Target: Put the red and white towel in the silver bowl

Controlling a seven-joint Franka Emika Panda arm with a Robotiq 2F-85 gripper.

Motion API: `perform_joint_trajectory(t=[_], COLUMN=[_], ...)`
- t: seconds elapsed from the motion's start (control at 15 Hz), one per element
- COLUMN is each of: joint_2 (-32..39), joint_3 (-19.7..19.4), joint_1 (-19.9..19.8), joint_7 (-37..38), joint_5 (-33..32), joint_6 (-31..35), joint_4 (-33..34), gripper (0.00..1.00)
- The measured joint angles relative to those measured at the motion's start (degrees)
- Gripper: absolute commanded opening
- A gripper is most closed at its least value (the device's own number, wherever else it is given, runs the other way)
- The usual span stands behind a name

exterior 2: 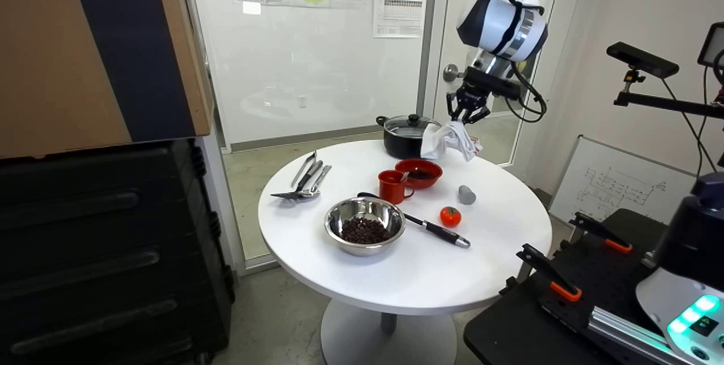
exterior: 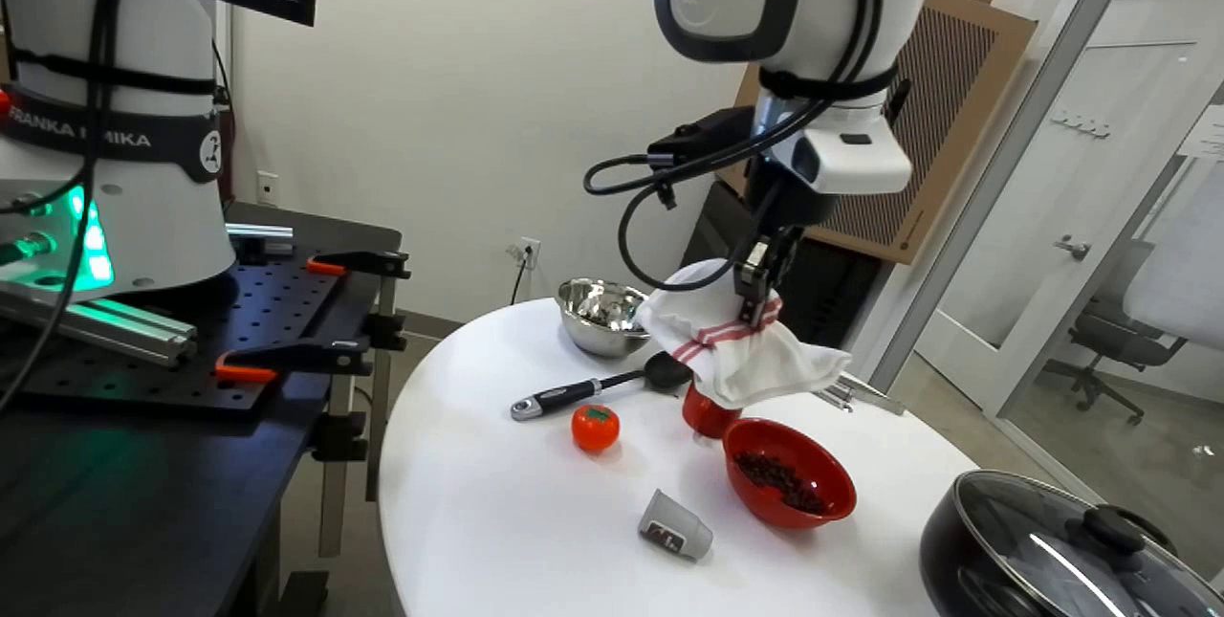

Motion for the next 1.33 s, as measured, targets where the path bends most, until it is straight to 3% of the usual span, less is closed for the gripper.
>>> perform_joint_trajectory(t=[0.27,0.53,0.87,0.93,1.27,1.33], joint_2=[-1.9,-6.6,-12.5,-13.0,-12.7,-12.7], joint_3=[4.1,8.4,13.2,13.7,14.0,14.0], joint_1=[3.1,3.3,3.9,4.3,4.4,4.4], joint_7=[-5.9,-13.7,-28.6,-30.3,-30.6,-30.6], joint_5=[4.2,9.5,24.1,26.1,26.4,26.4], joint_6=[2.4,2.9,4.5,4.9,5.3,5.3], joint_4=[-6.0,-12.5,-18.5,-18.9,-19.1,-19.1], gripper=[0.04,0.04,0.04,0.16,0.16,0.04])
